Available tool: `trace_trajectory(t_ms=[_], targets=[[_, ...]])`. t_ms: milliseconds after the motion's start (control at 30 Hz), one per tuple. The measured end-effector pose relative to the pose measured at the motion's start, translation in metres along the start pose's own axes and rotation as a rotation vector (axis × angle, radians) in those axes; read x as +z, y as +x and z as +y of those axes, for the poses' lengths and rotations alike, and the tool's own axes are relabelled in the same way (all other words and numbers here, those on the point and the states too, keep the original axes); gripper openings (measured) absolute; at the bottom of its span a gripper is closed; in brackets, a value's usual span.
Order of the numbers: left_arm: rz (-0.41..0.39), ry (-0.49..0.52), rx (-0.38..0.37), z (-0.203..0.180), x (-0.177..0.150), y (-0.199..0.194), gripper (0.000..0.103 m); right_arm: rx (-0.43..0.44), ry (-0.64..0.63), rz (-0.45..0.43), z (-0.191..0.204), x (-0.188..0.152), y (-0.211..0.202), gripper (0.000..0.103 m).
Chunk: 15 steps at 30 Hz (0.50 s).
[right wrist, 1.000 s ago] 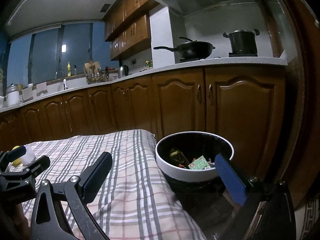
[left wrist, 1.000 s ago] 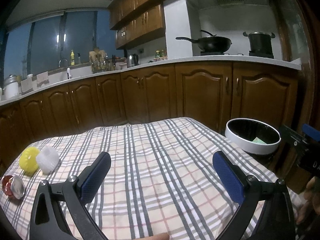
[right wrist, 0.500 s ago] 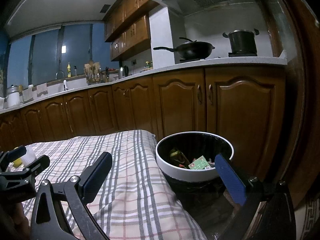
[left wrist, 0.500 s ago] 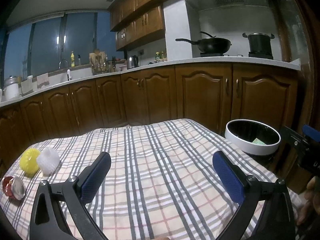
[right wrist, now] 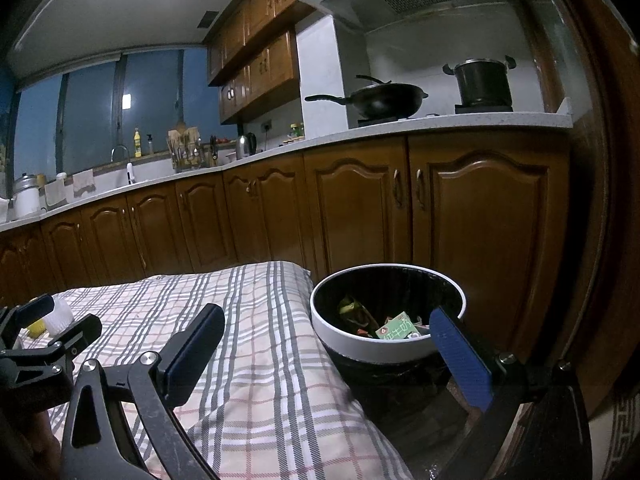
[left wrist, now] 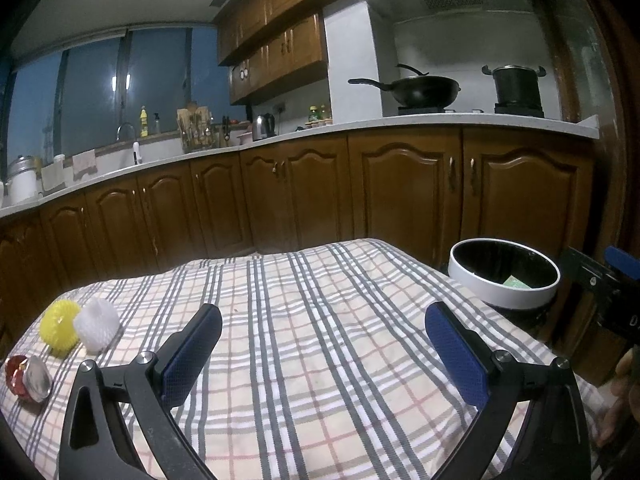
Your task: Collect trash
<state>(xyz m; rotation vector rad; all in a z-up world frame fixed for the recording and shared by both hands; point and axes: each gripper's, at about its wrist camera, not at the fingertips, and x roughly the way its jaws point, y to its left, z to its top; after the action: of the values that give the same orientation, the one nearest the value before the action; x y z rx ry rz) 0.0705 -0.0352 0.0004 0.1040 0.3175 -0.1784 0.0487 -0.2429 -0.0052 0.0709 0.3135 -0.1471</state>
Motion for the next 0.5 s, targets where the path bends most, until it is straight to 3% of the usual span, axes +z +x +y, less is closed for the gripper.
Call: trace_trajectory(t_ms=[500], targets=[[-0.001,-0.002,-0.001,0.0005,0.0006,-0.0004,0.102,0.001,0.0,0.0,0.001,0.0005,-0.002,0.103]])
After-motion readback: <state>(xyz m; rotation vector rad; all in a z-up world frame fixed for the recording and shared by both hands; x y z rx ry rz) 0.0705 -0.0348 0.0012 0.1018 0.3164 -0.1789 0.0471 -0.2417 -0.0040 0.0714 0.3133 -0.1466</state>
